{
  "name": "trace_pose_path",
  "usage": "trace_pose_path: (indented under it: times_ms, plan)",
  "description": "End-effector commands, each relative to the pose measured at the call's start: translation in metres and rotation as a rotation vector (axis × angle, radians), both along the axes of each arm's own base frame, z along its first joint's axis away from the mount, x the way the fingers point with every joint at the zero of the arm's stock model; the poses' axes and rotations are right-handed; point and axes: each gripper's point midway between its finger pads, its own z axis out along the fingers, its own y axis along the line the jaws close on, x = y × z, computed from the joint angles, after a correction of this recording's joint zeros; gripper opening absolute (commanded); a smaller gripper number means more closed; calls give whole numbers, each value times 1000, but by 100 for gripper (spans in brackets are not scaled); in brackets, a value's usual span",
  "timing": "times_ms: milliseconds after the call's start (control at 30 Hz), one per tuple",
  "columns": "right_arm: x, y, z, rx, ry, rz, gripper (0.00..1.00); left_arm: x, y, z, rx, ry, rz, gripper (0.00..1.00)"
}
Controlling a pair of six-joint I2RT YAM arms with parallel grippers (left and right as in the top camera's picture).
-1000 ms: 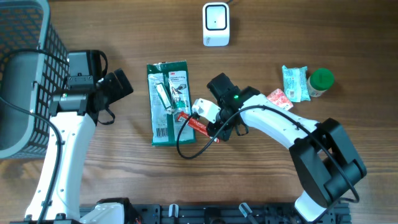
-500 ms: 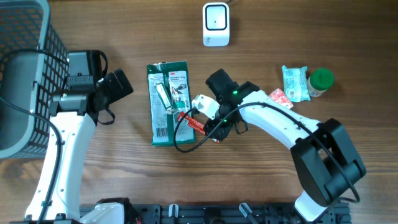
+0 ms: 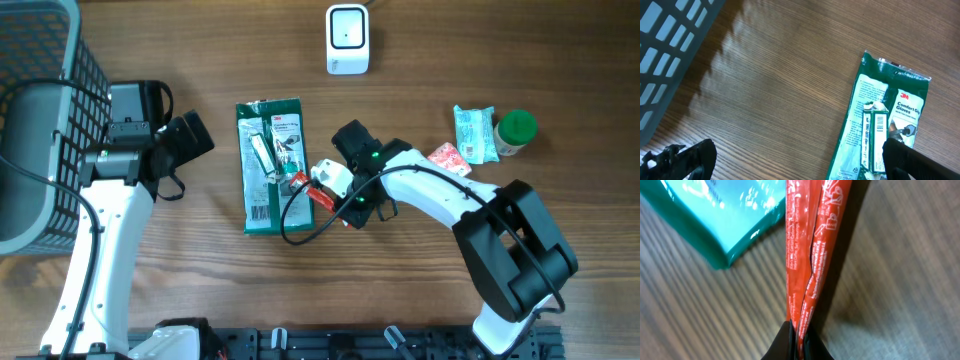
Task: Scan the item barcode
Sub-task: 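Lift the red stick packs and pull them off the gloves pack, then hold the red stick packs in front of the white scanner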
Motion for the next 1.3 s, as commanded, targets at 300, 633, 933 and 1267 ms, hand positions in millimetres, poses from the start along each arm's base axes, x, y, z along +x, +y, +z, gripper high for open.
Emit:
trace_pose_path:
  times_ms: [300,633,933,1267]
  plan:
    - [-36,37,162,457,-180,310,4,1,3,2,13,-3,0,100]
    - [-58,30,198,539,-282,456,4,1,3,2,13,-3,-1,100]
    - [-34,34,202,506,-324,310,4,1,3,2,13,-3,-1,100]
    - [75,3,271,257,-725,-86,4,1,3,2,13,-4,0,100]
